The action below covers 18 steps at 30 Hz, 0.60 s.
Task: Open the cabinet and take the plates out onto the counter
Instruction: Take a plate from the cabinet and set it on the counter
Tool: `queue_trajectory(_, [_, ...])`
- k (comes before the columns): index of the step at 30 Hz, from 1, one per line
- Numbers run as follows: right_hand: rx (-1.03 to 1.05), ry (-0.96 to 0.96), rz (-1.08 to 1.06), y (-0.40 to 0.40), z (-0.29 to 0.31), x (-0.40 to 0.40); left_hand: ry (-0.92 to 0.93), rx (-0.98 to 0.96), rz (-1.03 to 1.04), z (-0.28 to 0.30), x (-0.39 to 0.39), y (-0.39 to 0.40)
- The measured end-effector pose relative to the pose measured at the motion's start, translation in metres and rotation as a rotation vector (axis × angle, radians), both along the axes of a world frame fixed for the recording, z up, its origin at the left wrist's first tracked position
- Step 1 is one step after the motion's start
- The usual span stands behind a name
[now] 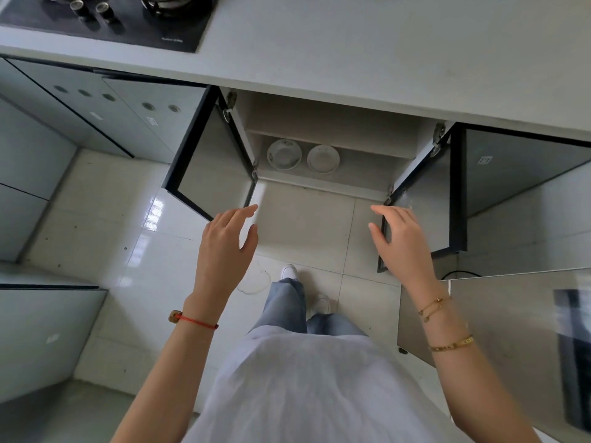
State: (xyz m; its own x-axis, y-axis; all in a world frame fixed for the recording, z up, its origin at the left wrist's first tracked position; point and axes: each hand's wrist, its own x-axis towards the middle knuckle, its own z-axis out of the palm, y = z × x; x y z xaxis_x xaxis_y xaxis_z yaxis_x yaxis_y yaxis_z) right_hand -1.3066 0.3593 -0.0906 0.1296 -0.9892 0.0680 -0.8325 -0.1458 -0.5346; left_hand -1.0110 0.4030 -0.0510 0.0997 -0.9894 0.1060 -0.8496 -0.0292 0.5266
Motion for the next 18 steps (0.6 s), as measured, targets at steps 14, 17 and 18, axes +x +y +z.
queue_trajectory(14, [0.008,0.007,-0.091,-0.092,-0.031,0.012,-0.034,0.021,-0.038,-0.039,0.025,-0.102])
queue_trajectory(17, [-0.001,0.003,-0.115,-0.118,-0.044,0.019,-0.055,0.034,-0.070,-0.053,0.033,-0.135])
queue_trajectory(18, [-0.002,0.001,-0.118,-0.128,-0.049,0.021,-0.060,0.040,-0.082,-0.058,0.034,-0.146])
